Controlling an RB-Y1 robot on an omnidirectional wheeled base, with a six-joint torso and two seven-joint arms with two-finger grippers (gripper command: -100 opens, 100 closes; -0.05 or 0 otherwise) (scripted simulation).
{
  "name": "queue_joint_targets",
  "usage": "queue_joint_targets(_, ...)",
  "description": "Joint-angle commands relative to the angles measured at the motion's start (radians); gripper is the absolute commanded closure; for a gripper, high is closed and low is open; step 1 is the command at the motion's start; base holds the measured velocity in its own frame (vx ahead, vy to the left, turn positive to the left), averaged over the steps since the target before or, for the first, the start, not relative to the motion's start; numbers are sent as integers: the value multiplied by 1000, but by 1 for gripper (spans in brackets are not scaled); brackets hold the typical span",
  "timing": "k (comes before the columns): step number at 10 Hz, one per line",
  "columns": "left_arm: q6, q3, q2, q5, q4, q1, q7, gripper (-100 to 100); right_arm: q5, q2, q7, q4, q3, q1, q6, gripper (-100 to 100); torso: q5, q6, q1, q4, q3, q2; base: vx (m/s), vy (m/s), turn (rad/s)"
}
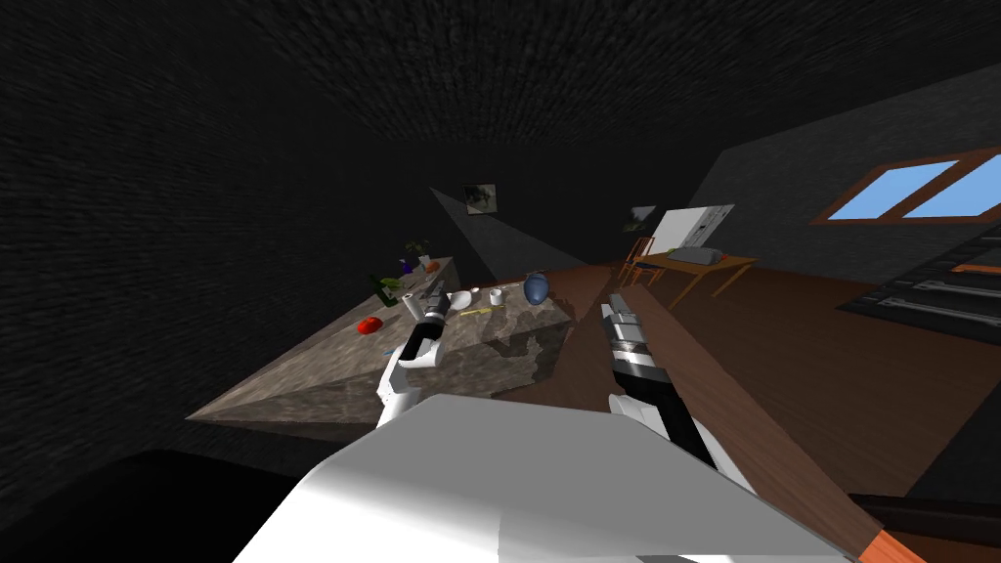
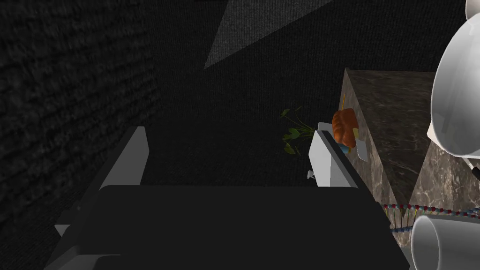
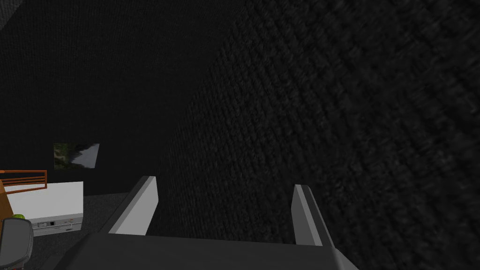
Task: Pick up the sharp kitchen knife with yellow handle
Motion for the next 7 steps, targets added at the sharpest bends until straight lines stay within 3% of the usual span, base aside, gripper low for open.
queue_joint_targets(1,30,10,4,2,6,-11,7,-100,0,0,0,0,0,0,0,0,0,0,0,0,0,0,2,-32,-47)
queue_joint_targets(7,205,72,3,-1,53,-85,38,-100,0,0,0,0,0,0,0,0,0,0,0,0,0,-1,7,-44,-83)
